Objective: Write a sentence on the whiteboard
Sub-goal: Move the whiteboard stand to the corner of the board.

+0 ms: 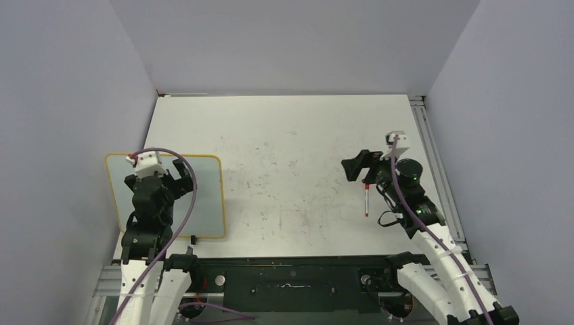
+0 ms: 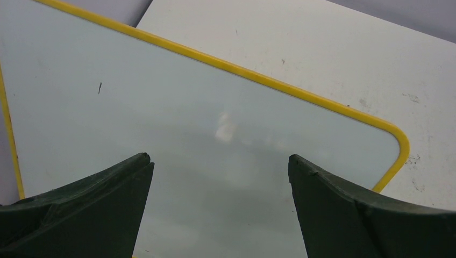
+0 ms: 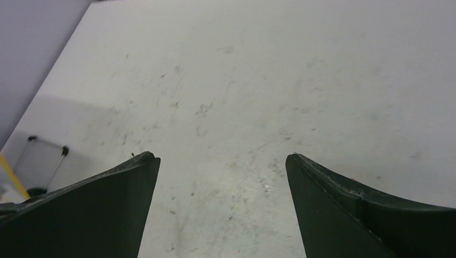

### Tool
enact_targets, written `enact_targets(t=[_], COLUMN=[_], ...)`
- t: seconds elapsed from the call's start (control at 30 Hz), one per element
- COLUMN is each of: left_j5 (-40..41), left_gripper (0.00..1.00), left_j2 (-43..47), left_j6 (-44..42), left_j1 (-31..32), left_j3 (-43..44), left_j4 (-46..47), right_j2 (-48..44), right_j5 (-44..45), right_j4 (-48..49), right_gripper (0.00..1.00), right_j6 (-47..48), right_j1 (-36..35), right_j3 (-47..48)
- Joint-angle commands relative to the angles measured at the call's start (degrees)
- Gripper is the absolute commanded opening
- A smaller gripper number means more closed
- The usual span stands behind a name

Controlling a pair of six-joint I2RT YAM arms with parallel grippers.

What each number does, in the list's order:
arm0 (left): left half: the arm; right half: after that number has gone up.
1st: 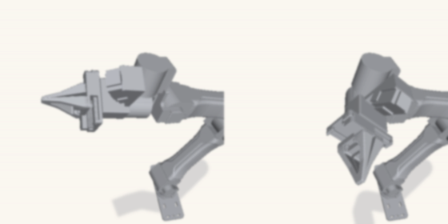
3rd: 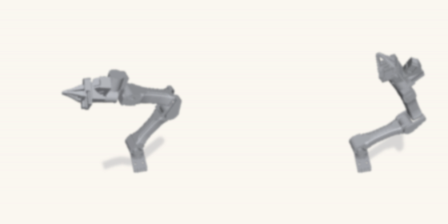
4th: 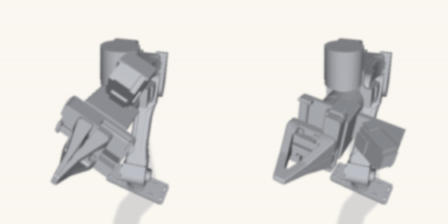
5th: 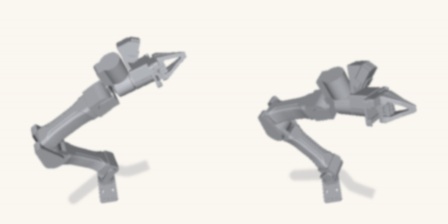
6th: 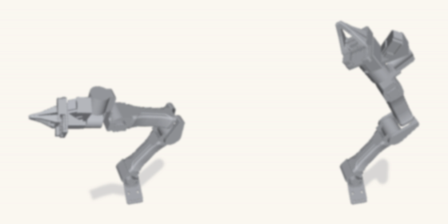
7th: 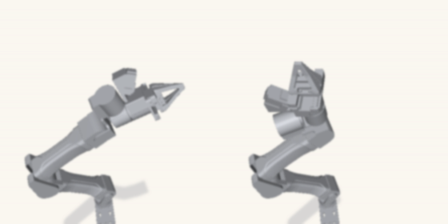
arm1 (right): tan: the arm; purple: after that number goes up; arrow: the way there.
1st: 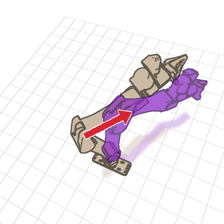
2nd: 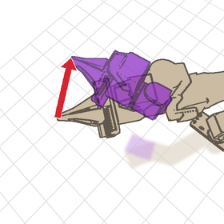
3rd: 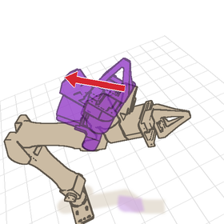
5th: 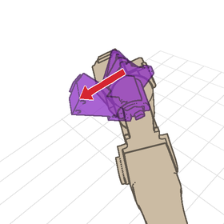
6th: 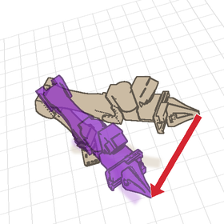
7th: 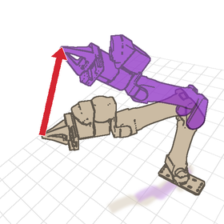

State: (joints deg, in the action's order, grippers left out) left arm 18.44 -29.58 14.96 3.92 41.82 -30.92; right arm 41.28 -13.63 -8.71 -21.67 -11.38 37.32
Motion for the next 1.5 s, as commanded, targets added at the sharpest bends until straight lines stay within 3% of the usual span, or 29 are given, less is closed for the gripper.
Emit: enact_targets(t=[0.0, 0.2, 0.37, 0.5, 0.9, 1.47], left_j5=[-0.3, 0.5, 1.1, -1.1, -3.3, -4.3], left_gripper=[0.96, 0.96, 0.96, 0.96, 0.96, 0.96], left_j2=[1.1, 3.5, 4.9, 4.9, 4.2, 3.7], left_j6=[0.9, 0.9, 0.9, 0.4, 0.0, -0.4], left_j1=[-0.4, -0.5, -0.6, -0.5, -0.4, -0.2], left_j3=[2.1, 1.6, 1.2, 1.0, 0.6, 0.5], left_j4=[0.7, 1.0, 1.3, 1.6, 2.2, 2.5], right_j2=[4.7, 16.9, 32.3, 44.1, 64.4, 76.9], right_j5=[-0.5, 10.4, 10.5, 11.5, 0.5, -9.3], right_j4=[12.3, 26.3, 41.6, 45.5, 59.0, 64.7], right_gripper=[0.92, 0.93, 0.98, 0.98, 0.88, 0.6], right_j6=[-2.6, -6.2, -9.4, -7.6, -10.2, -12.6], right_j1=[-13.1, -35.3, -47.5, -54.5, -55.9, -56.1], right_j3=[-2.2, -3.8, -3.1, 2.8, 12.5, 20.5])
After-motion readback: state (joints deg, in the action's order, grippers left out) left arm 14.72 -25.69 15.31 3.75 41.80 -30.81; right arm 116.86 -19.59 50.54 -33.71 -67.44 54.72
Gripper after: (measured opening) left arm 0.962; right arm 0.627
